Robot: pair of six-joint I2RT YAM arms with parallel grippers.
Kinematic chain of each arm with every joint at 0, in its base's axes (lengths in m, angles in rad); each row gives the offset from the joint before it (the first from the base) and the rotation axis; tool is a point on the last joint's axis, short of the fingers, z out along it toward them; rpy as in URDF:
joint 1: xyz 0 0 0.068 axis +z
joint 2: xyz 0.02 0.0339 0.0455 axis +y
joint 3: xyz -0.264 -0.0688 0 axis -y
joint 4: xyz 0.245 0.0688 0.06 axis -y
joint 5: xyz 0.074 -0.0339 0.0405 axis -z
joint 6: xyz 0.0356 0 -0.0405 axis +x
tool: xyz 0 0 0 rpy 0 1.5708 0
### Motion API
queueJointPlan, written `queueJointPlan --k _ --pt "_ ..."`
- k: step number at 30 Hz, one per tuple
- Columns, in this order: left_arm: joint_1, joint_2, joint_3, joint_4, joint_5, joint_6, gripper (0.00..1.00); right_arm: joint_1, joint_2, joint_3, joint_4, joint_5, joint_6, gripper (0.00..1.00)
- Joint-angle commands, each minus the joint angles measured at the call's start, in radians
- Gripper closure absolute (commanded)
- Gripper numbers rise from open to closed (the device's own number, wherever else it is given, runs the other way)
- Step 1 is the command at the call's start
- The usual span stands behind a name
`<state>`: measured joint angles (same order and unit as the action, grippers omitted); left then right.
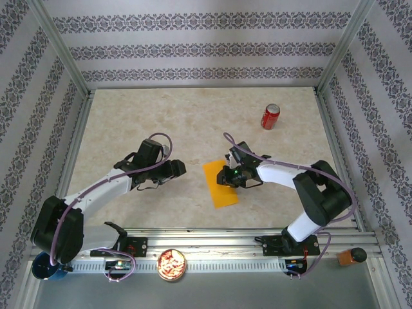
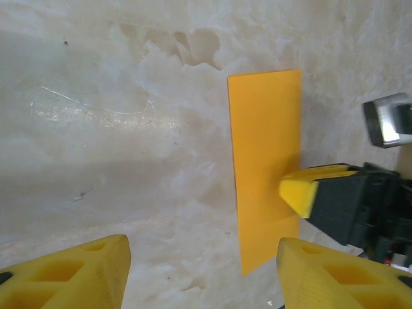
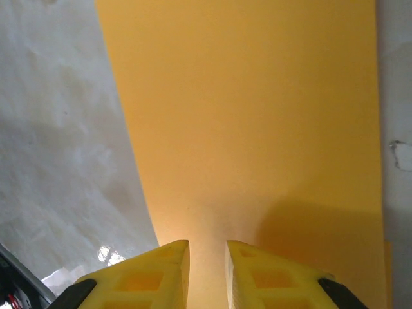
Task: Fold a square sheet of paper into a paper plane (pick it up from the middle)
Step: Turn over the paper at the center of the table, then third fold the triangle at the center of the table.
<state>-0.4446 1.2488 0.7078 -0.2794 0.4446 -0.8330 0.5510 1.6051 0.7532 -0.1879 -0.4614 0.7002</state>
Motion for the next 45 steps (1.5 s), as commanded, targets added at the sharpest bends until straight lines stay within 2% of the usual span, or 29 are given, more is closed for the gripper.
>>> queueJointPlan --k 1,6,9,14,17,23,27,32,38,41,45 --pt "0.003 -0.041 -0.013 0.066 0.0 -0.072 0.38 -0.025 0.012 -0.004 0.051 -0.058 -0.029 0.77" --pt "0.004 -0.051 -0.015 0.067 -0.008 -0.078 0.38 -0.052 0.049 -0.049 0.168 -0.128 0.035 0.77" --pt "0.004 -0.046 -0.025 0.082 -0.003 -0.087 0.38 -0.051 0.062 -0.084 0.211 -0.096 0.067 0.76" --pt "0.003 -0.044 -0.044 0.126 0.007 -0.097 0.38 -0.044 0.05 -0.209 0.376 -0.059 0.209 0.77" --pt "0.001 -0.032 -0.044 0.183 0.055 -0.111 0.38 -0.026 0.058 -0.256 0.512 -0.05 0.312 0.77" --pt "-0.001 -0.017 -0.01 0.173 0.074 -0.099 0.38 0.047 0.027 -0.27 0.581 0.077 0.447 0.76" --pt "-0.01 -0.022 -0.016 0.179 0.085 -0.091 0.39 0.058 -0.055 -0.23 0.509 0.068 0.384 0.75" --pt "-0.038 -0.025 -0.009 0.146 0.057 -0.098 0.39 0.011 -0.145 -0.208 0.373 0.058 0.233 0.72" --pt "-0.07 -0.016 -0.033 0.189 0.006 -0.148 0.39 -0.017 -0.12 -0.174 0.348 -0.034 0.169 0.73" --pt "-0.075 -0.005 -0.031 0.187 -0.004 -0.16 0.4 -0.009 -0.079 -0.119 0.265 -0.023 0.124 0.74" --pt "-0.077 0.008 0.013 0.096 -0.017 -0.123 0.4 -0.006 -0.037 -0.081 0.199 0.005 0.108 0.76"
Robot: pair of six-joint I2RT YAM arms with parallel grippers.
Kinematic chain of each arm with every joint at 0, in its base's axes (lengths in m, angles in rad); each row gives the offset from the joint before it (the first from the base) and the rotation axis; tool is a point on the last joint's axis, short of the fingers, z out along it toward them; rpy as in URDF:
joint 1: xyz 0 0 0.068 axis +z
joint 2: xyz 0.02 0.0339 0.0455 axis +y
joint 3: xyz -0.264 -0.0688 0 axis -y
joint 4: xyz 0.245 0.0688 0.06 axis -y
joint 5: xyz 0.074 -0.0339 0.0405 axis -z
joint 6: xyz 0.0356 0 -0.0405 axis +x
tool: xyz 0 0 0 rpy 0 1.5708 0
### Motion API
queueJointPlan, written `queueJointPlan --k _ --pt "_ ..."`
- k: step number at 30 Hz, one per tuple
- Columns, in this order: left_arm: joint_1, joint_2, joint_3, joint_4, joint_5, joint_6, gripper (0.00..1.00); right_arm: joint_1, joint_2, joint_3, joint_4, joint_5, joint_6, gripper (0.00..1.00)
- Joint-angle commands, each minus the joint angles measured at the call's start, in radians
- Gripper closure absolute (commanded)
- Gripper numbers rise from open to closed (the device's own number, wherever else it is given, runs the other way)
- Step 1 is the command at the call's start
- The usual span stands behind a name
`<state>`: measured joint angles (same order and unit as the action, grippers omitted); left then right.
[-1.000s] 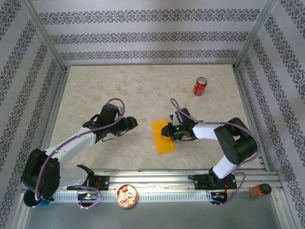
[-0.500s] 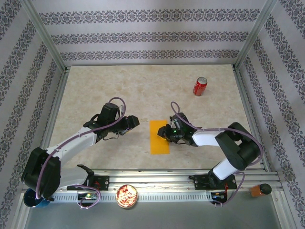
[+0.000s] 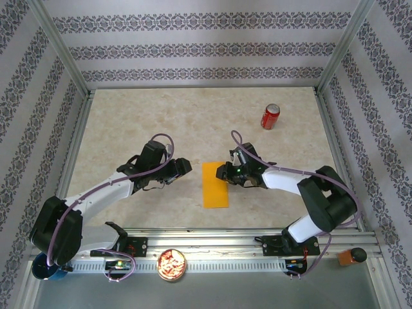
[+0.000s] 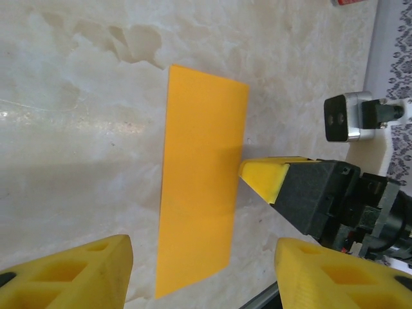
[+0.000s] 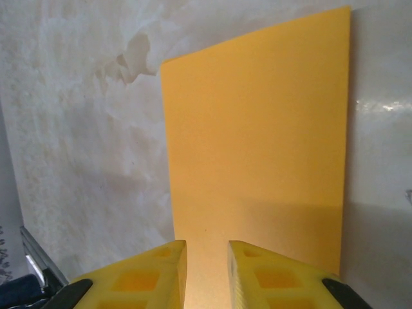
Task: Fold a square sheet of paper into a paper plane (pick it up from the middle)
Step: Third fold the triangle at the center of the table.
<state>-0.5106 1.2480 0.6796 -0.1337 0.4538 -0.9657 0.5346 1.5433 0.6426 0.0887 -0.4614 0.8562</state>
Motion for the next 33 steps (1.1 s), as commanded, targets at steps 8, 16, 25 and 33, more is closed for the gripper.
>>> queueJointPlan --k 8,16,25,33 --pt "-0.029 0.022 0.063 -0.051 -0.03 0.017 0.42 -0.011 0.105 -0.006 -0.015 -0.05 -0.028 0.78" --pt "-0.075 0.071 0.082 -0.05 -0.057 0.035 0.43 -0.039 0.143 -0.038 0.04 -0.106 -0.004 0.78" --pt "-0.133 0.226 0.09 0.079 0.013 -0.001 0.49 -0.056 0.104 -0.075 0.046 -0.099 0.006 0.78" --pt "-0.152 0.294 0.111 0.129 0.021 -0.008 0.5 -0.056 0.036 -0.047 0.11 -0.206 0.012 0.78"
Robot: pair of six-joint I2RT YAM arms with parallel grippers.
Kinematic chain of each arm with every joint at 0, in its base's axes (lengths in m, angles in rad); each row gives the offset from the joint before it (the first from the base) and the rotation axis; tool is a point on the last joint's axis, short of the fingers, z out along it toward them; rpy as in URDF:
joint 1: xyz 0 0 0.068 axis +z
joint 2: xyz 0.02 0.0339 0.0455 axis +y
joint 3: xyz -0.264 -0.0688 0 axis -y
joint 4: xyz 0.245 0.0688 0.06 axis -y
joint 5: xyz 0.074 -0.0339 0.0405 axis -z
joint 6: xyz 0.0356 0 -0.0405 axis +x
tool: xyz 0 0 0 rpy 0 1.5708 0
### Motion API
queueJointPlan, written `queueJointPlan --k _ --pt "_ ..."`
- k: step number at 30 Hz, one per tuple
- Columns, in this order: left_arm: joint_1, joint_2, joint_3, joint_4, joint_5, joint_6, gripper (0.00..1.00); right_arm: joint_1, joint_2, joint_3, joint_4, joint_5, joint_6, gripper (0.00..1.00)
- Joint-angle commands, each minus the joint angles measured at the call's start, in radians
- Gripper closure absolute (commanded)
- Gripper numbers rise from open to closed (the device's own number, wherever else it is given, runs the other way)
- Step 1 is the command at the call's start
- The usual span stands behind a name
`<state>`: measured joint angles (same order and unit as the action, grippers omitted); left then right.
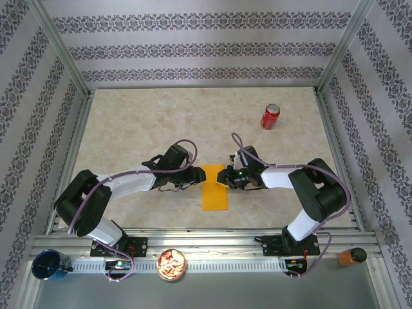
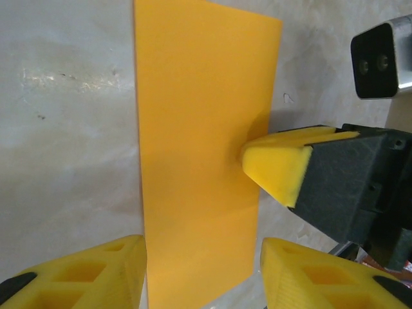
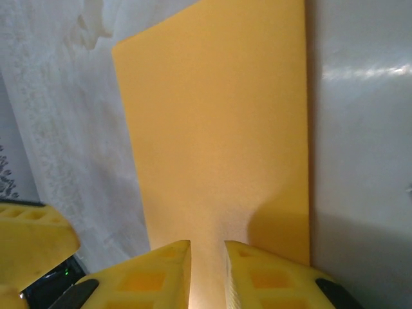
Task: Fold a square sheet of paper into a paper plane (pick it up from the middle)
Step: Third fold the triangle at the center of the table.
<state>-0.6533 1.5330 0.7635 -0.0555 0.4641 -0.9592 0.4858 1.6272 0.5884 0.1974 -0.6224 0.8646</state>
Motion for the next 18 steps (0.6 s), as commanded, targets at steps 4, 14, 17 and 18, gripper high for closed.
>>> queueJointPlan --k 4,14,17,18 --pt "-0.009 0.034 0.043 0.043 0.018 -0.007 0.49 -0.014 -0.114 -0.001 -0.13 0.071 -0.016 0.78" --pt "-0.015 0.093 0.088 0.041 0.028 0.0 0.5 -0.029 -0.114 -0.085 -0.064 -0.019 -0.008 0.78" --pt "-0.016 0.095 0.09 0.041 0.023 0.0 0.49 -0.029 -0.091 -0.075 -0.084 -0.006 -0.024 0.78" --pt "-0.016 0.095 0.091 0.038 0.023 0.0 0.49 -0.029 -0.078 -0.072 -0.085 -0.005 -0.028 0.79"
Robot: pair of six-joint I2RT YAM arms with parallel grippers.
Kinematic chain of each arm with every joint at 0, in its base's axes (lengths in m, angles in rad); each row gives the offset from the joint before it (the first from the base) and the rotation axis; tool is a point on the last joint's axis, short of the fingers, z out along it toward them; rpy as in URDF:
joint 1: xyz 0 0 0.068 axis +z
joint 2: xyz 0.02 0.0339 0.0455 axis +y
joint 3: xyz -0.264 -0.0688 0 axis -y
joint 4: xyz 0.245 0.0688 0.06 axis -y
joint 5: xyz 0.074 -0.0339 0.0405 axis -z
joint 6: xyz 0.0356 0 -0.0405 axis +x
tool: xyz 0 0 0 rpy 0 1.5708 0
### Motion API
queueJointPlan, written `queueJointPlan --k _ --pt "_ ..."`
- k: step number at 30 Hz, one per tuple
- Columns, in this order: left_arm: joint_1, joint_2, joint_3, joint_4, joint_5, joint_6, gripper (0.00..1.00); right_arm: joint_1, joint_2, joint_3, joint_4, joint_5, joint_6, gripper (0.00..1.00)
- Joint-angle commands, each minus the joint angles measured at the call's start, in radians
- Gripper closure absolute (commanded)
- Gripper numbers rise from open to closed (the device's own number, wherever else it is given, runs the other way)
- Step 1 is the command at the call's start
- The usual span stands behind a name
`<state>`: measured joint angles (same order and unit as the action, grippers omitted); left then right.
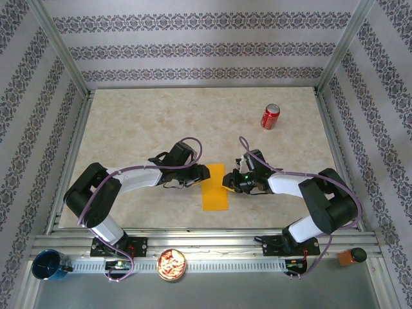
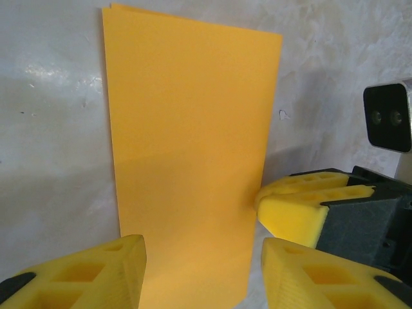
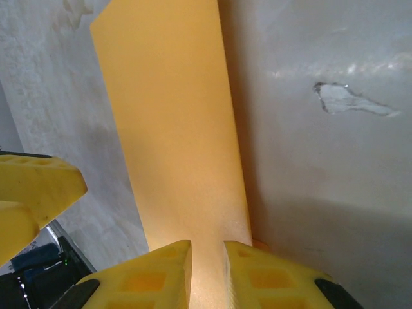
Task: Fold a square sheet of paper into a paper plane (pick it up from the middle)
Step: Third fold the triangle at the center of the table.
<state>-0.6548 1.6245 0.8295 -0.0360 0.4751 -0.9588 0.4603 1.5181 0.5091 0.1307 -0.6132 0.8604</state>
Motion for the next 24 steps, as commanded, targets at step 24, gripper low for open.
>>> queueJointPlan --k 24 --pt "-0.012 -0.094 -0.004 -0.036 -0.048 -0.06 0.47 0.008 0.041 0.04 -0.123 0.103 -0.093 0.82"
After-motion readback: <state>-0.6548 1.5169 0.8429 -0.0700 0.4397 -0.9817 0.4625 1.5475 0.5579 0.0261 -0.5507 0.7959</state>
